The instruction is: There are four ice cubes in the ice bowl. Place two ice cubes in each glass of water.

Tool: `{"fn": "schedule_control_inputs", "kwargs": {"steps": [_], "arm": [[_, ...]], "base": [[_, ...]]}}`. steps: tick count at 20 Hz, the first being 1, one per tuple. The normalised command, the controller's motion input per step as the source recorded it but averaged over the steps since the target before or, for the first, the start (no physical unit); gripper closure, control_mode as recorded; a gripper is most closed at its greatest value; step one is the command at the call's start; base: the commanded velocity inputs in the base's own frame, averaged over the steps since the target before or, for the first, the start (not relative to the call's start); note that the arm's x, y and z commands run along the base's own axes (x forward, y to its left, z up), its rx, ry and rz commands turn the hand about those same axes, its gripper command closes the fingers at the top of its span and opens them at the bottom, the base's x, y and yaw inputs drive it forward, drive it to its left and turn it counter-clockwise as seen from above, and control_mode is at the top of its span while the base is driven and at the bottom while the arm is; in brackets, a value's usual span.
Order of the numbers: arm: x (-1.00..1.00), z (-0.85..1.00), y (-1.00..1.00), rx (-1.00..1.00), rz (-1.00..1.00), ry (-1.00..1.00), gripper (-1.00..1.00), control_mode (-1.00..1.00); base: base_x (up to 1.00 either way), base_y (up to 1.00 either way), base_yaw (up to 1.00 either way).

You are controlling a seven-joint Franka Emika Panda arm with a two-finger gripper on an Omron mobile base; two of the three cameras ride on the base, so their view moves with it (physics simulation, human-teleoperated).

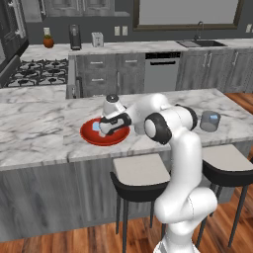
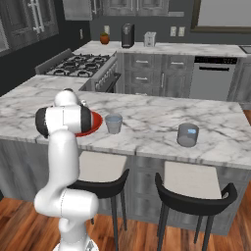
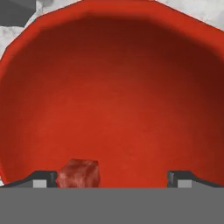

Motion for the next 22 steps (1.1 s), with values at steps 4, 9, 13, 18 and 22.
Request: {"fn": "schedule_control_inputs", "kwargs": {"steps": [4, 9, 13, 18, 22], "arm": [[0.35, -0.19, 0.14, -0.01, 0.00, 0.00, -1.00, -1.00], [0.34, -0.15, 0.13, -0.01, 0.00, 0.00, -1.00, -1.00], [0.37, -0.15, 0.08, 0.00, 0.00, 0.00, -1.00, -1.00], [0.34, -0.23, 0.01, -0.01, 0.00, 0.00, -1.00, -1.00], [0.29, -0.23, 0.02, -0.02, 0.00, 0.00, -1.00, -1.00]], "base": [[0.00, 0.00, 0.00], [0.00, 0.00, 0.00], [0.00, 0.00, 0.00], [0.00, 0.00, 0.00], [0.00, 0.00, 0.00]]}}
